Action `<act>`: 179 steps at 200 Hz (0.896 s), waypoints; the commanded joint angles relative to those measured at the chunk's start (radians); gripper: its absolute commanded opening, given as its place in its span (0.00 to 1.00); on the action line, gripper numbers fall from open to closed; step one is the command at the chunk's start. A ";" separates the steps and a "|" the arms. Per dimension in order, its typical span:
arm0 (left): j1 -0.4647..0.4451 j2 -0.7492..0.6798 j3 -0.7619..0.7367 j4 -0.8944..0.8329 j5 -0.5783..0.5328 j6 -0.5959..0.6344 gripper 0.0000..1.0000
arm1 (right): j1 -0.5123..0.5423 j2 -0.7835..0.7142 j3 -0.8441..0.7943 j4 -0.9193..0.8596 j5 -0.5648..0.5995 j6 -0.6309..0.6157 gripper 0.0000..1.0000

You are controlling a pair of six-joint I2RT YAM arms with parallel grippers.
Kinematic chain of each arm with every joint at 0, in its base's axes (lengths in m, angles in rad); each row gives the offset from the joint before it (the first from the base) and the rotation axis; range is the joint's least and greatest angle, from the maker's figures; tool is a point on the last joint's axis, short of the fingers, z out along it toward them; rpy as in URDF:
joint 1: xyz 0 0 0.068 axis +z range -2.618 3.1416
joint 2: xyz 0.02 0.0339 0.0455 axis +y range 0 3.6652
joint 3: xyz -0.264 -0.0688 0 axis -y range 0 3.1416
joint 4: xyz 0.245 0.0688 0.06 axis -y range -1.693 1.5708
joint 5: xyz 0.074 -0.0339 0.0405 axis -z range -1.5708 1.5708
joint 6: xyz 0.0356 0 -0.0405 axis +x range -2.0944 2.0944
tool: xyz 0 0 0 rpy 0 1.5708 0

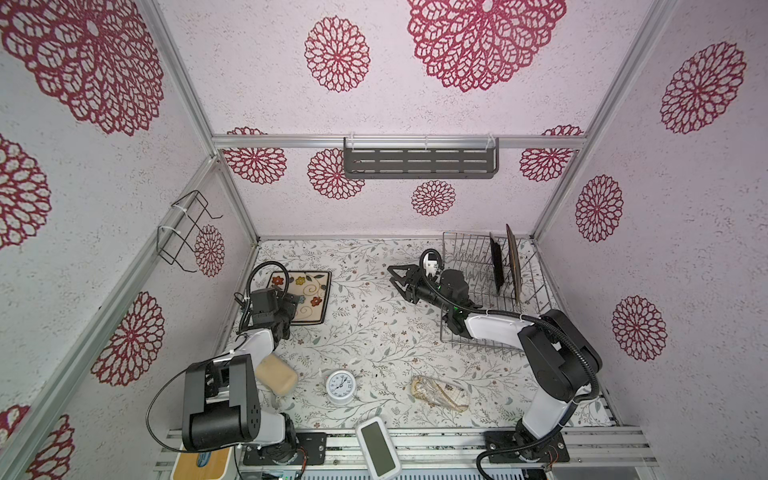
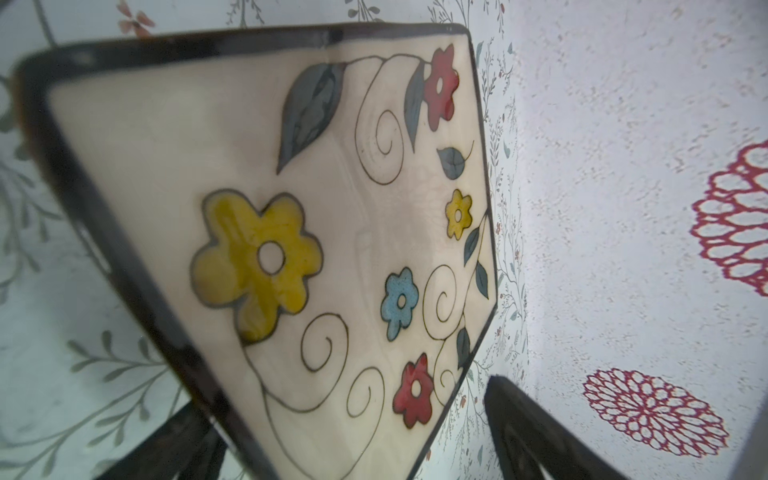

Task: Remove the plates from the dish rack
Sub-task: 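Raise the left gripper up off the plate stack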

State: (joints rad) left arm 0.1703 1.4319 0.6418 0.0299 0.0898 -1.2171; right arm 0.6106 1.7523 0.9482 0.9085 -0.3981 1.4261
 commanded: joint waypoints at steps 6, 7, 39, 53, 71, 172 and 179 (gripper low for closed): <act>-0.009 -0.032 0.047 -0.006 -0.022 0.030 0.97 | 0.004 -0.015 0.028 0.059 -0.026 0.005 0.59; -0.009 -0.032 0.047 -0.007 -0.020 0.030 0.97 | 0.004 -0.015 0.028 0.059 -0.026 0.005 0.59; -0.019 -0.029 0.062 -0.040 -0.026 0.032 0.97 | 0.004 -0.019 0.025 0.064 -0.031 0.007 0.59; -0.023 -0.036 0.062 -0.051 -0.031 0.032 0.97 | 0.004 -0.022 0.021 0.064 -0.030 0.005 0.59; -0.031 -0.055 0.060 -0.070 -0.054 0.034 0.97 | 0.003 -0.030 0.015 0.058 -0.028 0.001 0.59; -0.083 -0.209 0.037 -0.101 -0.089 0.142 0.97 | 0.003 -0.109 -0.012 -0.060 -0.003 -0.113 0.59; -0.092 -0.217 0.043 -0.103 -0.085 0.153 0.97 | 0.003 -0.121 -0.013 -0.090 0.005 -0.140 0.59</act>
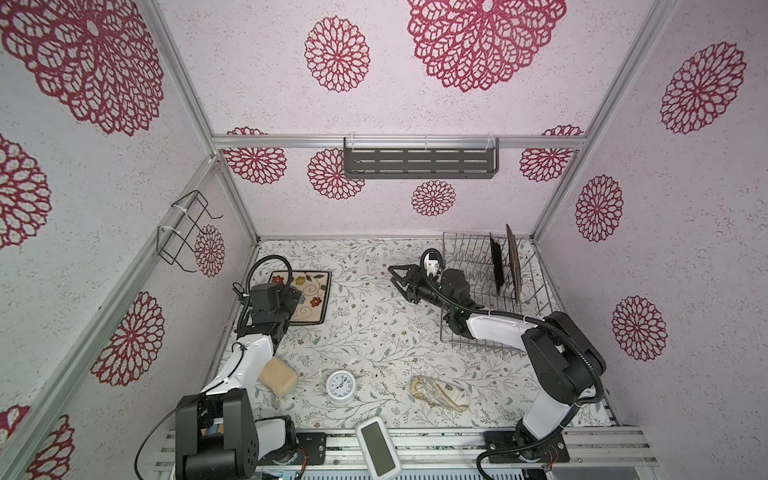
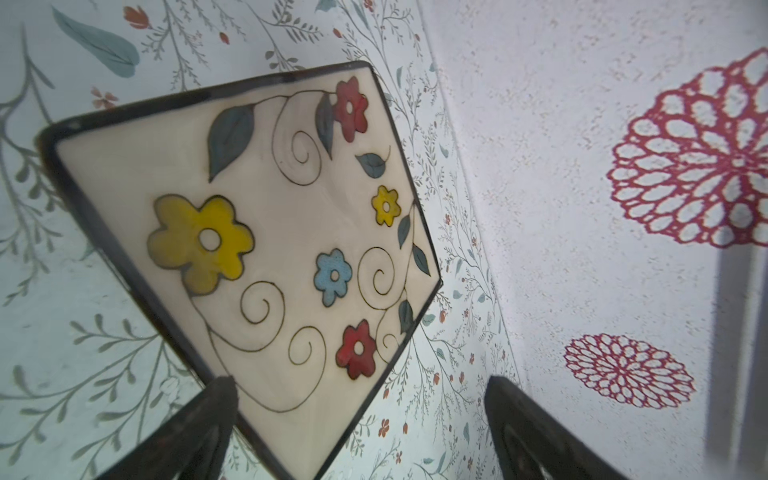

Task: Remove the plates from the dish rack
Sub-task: 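Raise the left gripper up off the plate stack, then move the right gripper down into the rack toward the dark plates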

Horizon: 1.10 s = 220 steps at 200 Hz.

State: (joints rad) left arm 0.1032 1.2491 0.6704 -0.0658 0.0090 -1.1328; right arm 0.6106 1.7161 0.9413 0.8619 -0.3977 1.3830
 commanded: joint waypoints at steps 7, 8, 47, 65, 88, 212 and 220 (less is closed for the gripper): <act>-0.036 -0.042 0.022 -0.010 -0.006 0.079 0.97 | 0.003 -0.099 -0.007 -0.080 0.016 -0.126 0.59; -0.036 -0.044 0.023 -0.010 -0.006 0.081 0.97 | 0.003 -0.101 -0.007 -0.087 0.018 -0.131 0.59; -0.095 -0.071 0.067 -0.009 -0.003 0.130 0.97 | 0.003 -0.191 0.021 -0.340 0.108 -0.331 0.60; -0.122 -0.054 0.107 -0.020 0.004 0.157 0.97 | 0.003 -0.231 0.050 -0.476 0.172 -0.436 0.61; -0.156 -0.022 0.158 -0.043 0.007 0.179 0.97 | 0.002 -0.274 0.092 -0.637 0.272 -0.571 0.62; -0.230 0.100 0.209 0.027 0.049 0.150 0.97 | -0.020 -0.419 0.242 -1.166 1.074 -1.078 0.72; -0.234 0.104 0.209 0.030 0.049 0.147 0.97 | -0.027 -0.426 0.240 -1.178 1.109 -1.095 0.72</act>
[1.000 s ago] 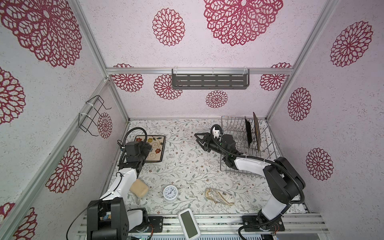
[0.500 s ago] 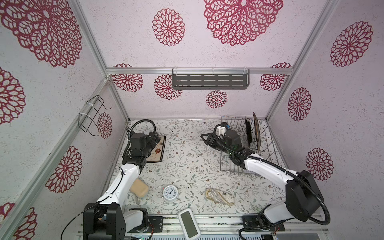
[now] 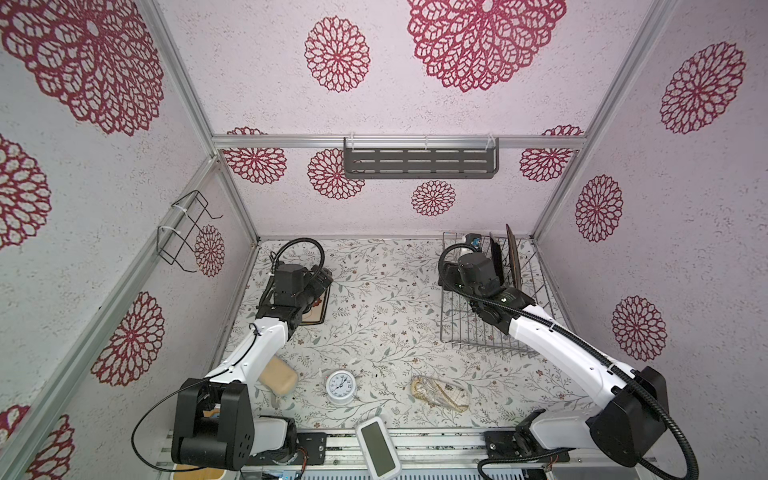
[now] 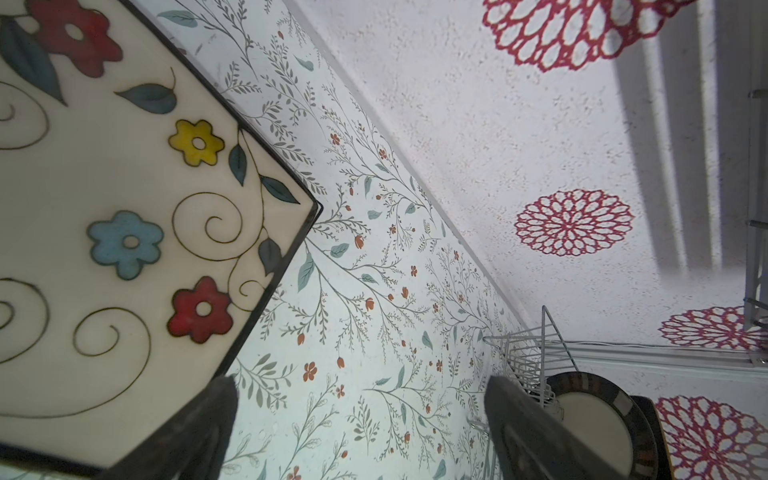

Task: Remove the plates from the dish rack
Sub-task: 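Move the right gripper down into the rack toward the dark plates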

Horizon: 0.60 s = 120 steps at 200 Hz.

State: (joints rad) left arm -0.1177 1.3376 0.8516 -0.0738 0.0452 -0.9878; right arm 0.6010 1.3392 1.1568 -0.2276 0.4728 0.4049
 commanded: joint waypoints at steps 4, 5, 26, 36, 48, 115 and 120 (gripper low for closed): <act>-0.014 0.017 0.027 0.040 0.013 0.002 0.97 | -0.021 -0.052 0.023 -0.092 0.249 -0.123 0.72; -0.015 0.018 0.028 0.041 0.014 0.001 0.97 | -0.022 -0.052 0.023 -0.095 0.253 -0.123 0.72; -0.019 0.026 0.032 0.043 0.016 -0.002 0.97 | -0.063 -0.064 0.017 -0.133 0.304 -0.137 0.72; -0.020 0.027 0.033 0.044 0.016 -0.002 0.97 | -0.087 -0.073 0.011 -0.147 0.306 -0.142 0.72; -0.022 0.030 0.036 0.043 0.015 -0.004 0.97 | -0.119 -0.081 0.002 -0.160 0.309 -0.148 0.72; -0.031 0.050 0.050 0.043 0.015 -0.011 0.97 | -0.255 -0.067 -0.022 -0.160 0.322 -0.196 0.71; -0.033 0.052 0.051 0.043 0.015 -0.011 0.97 | -0.265 -0.061 -0.019 -0.159 0.322 -0.198 0.71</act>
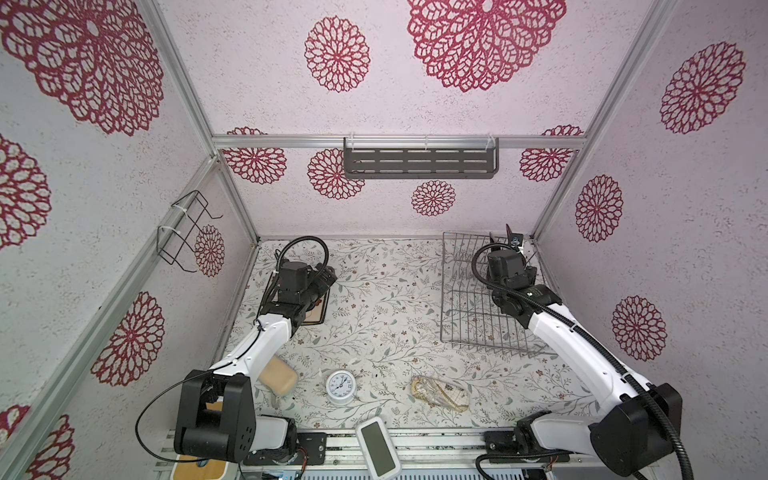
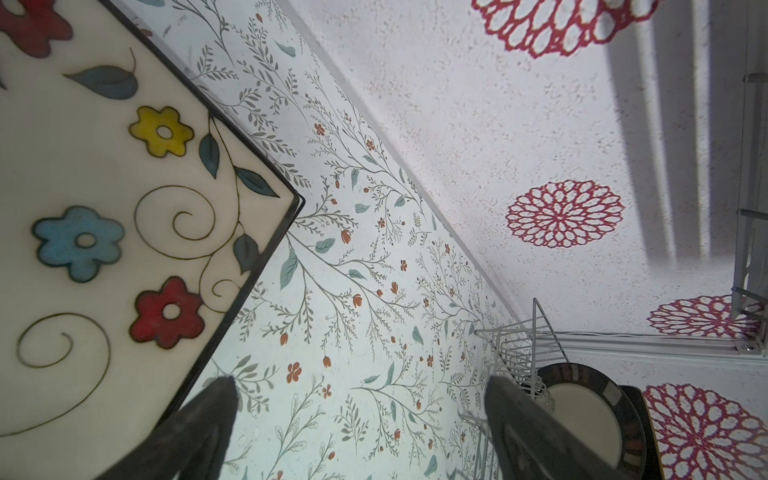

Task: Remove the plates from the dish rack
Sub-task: 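Move the right gripper down into the rack toward the dark plates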

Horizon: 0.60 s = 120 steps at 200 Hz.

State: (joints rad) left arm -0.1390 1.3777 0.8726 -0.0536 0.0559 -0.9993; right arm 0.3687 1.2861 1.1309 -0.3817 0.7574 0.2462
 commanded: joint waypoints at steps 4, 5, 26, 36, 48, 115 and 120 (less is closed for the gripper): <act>-0.011 0.012 0.029 0.024 0.005 -0.001 0.97 | -0.038 -0.003 0.008 -0.004 0.037 -0.041 0.71; -0.011 0.013 0.029 0.024 0.004 -0.001 0.97 | -0.040 -0.002 0.009 -0.004 0.037 -0.042 0.71; -0.012 0.021 0.031 0.026 0.002 -0.005 0.97 | -0.069 0.026 0.019 0.001 0.027 -0.052 0.71; -0.012 0.024 0.031 0.027 0.004 -0.008 0.97 | -0.081 0.040 0.020 0.011 0.018 -0.058 0.71; -0.013 0.026 0.030 0.027 0.006 -0.010 0.97 | -0.095 0.057 0.021 0.019 0.005 -0.064 0.71; -0.013 0.017 0.031 0.019 -0.011 -0.001 0.97 | -0.159 0.165 0.067 0.054 -0.048 -0.094 0.63; -0.013 0.017 0.032 0.018 -0.010 -0.001 0.97 | -0.164 0.173 0.071 0.057 -0.049 -0.099 0.62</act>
State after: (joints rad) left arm -0.1417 1.3952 0.8806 -0.0463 0.0551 -1.0069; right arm 0.2237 1.4425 1.1481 -0.3611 0.7185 0.1780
